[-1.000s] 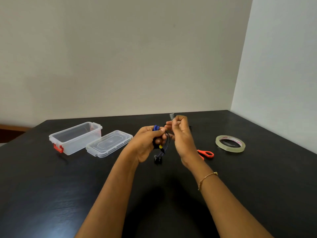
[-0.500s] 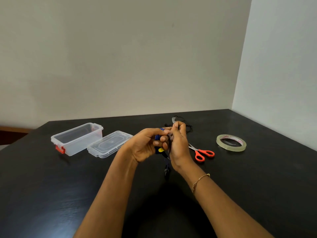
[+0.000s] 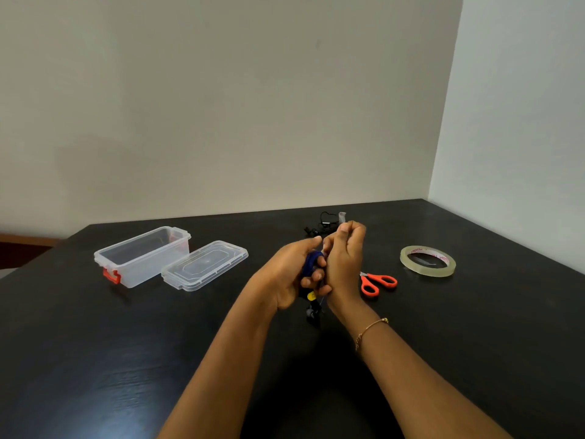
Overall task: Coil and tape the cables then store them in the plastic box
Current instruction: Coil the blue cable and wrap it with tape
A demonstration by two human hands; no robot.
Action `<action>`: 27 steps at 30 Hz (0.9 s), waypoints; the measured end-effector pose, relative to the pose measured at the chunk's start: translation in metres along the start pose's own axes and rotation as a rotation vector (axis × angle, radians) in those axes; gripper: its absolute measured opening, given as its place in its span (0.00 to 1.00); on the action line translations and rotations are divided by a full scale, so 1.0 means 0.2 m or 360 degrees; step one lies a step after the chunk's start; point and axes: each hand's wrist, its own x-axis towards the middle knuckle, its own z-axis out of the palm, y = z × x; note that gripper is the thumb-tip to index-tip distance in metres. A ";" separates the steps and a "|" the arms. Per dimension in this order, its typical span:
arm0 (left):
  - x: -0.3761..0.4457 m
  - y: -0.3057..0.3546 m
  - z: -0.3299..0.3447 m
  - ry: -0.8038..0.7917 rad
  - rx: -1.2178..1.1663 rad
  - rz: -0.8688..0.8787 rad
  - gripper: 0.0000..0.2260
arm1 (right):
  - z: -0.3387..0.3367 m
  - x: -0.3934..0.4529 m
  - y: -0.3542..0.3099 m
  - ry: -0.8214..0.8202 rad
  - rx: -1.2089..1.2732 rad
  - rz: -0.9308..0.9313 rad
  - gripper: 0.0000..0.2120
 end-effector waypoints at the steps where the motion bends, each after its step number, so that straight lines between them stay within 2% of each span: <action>1: 0.00 -0.01 0.01 0.0041 0.0038 0.0015 0.19 | -0.01 0.00 -0.01 0.0011 -0.0098 -0.0179 0.12; 3: 0.01 -0.02 0.02 0.0101 0.0085 0.0051 0.19 | -0.02 0.01 0.00 0.0001 -0.0315 -0.0486 0.10; 6: 0.02 -0.03 0.02 0.0179 0.0180 0.0132 0.18 | -0.04 0.04 0.02 0.0005 -0.0515 -0.0640 0.05; 9: 0.03 -0.03 0.00 0.0276 0.0196 0.0214 0.16 | -0.06 0.06 0.01 -0.0008 -0.0590 -0.0768 0.06; 11: 0.04 -0.04 -0.02 0.0303 0.0325 0.0246 0.17 | -0.07 0.07 -0.01 -0.0049 -0.0578 -0.0873 0.11; 13: 0.04 -0.04 -0.03 0.0197 0.0526 0.0207 0.19 | -0.08 0.08 -0.03 -0.0085 -0.0564 -0.0942 0.15; 15: 0.02 -0.03 -0.04 -0.0051 0.0611 0.0119 0.23 | -0.08 0.09 -0.04 -0.0091 -0.0540 -0.0945 0.14; 18: -0.01 -0.02 -0.06 -0.0354 0.0356 0.0101 0.19 | -0.10 0.11 -0.05 -0.0099 -0.0408 -0.0729 0.04; 22: -0.01 0.00 -0.08 -0.0580 -0.0576 0.0270 0.15 | -0.09 0.09 -0.09 -0.0136 -0.0138 -0.0232 0.05; 24: 0.00 0.01 -0.09 -0.0588 -0.0989 0.0411 0.15 | -0.07 0.05 -0.10 -0.0181 -0.0027 0.0008 0.07; 27: 0.02 0.00 -0.08 -0.0475 -0.1182 0.0618 0.13 | -0.01 -0.01 -0.10 -0.0302 0.0058 0.0347 0.07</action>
